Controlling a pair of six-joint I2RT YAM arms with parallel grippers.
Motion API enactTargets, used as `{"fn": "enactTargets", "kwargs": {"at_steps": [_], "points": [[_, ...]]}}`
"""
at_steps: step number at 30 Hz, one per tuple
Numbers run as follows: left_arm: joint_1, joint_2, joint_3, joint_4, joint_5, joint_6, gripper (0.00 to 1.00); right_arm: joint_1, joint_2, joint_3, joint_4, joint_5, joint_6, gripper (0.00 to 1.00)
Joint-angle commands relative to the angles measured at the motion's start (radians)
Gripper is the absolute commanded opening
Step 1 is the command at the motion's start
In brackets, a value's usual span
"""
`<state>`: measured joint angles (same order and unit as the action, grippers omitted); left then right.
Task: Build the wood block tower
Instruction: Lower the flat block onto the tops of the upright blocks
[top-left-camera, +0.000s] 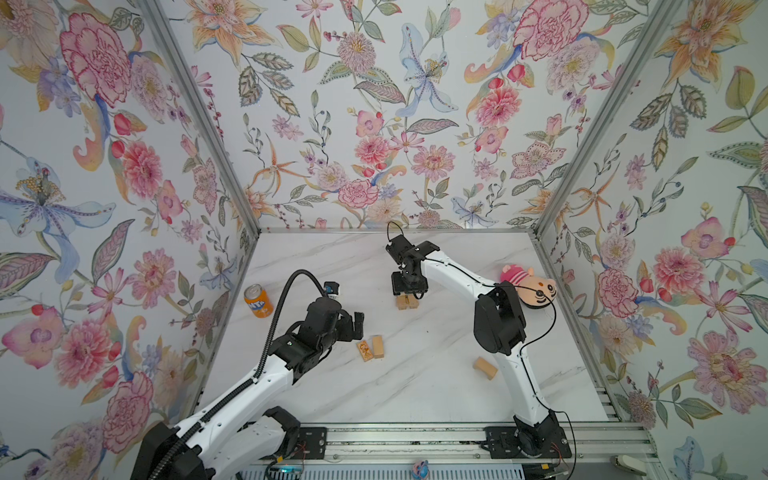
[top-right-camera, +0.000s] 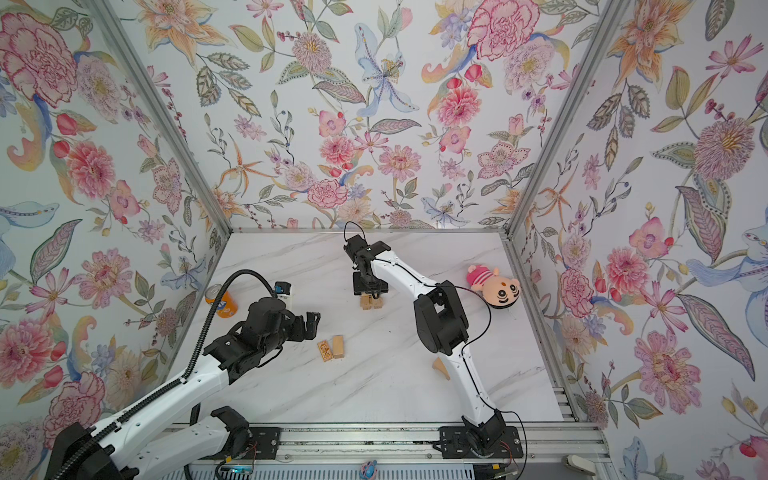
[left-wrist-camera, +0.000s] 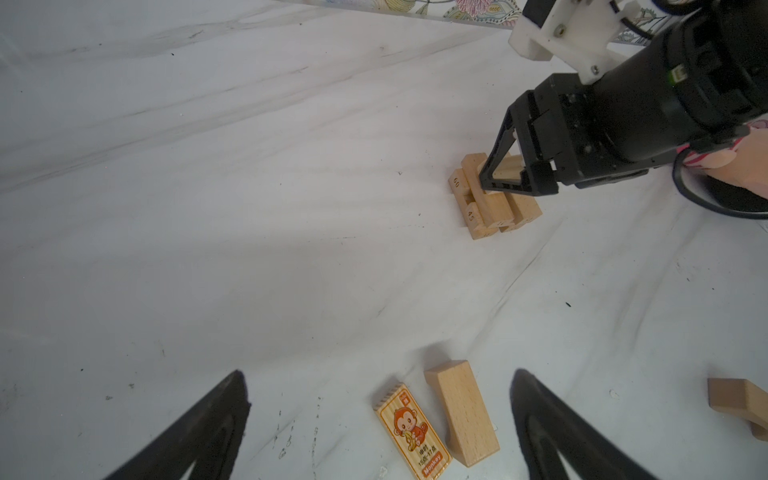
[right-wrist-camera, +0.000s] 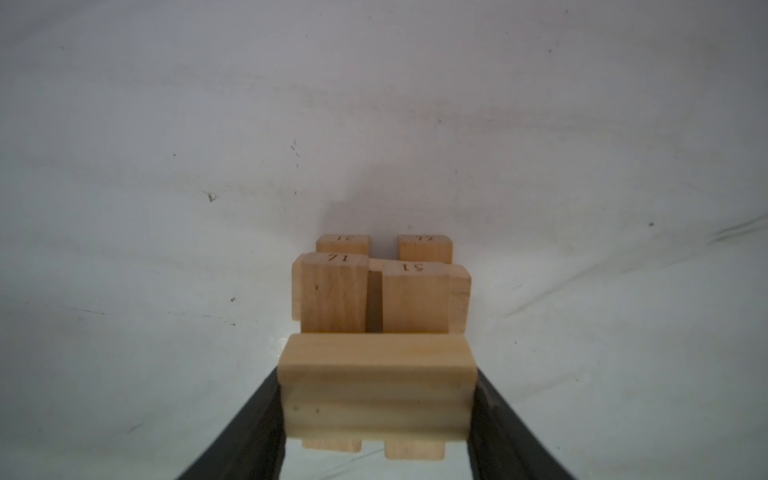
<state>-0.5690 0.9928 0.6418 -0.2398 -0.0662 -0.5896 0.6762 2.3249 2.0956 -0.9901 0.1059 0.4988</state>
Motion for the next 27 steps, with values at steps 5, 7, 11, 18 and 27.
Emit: {"fn": "enactTargets", "kwargs": {"at_steps": [5, 7, 11, 18, 27], "points": [[0.018, -0.018, -0.013, 0.008, -0.008, 0.017, 0.99, -0.008, 0.053, 0.055, -0.045, 0.014, 0.014, 0.64], [0.018, -0.018, -0.012, 0.008, -0.006, 0.017, 0.99, -0.007, 0.057, 0.057, -0.046, 0.012, 0.013, 0.64], [0.02, -0.019, -0.013, 0.008, -0.005, 0.016, 0.99, -0.008, 0.059, 0.055, -0.049, 0.015, 0.014, 0.66], [0.022, -0.022, -0.017, 0.007, -0.005, 0.015, 0.99, -0.002, 0.041, 0.058, -0.047, 0.038, 0.006, 0.99], [0.024, -0.027, -0.008, -0.001, -0.012, 0.017, 0.99, 0.009, -0.082, 0.052, -0.047, 0.11, -0.026, 0.99]]}}
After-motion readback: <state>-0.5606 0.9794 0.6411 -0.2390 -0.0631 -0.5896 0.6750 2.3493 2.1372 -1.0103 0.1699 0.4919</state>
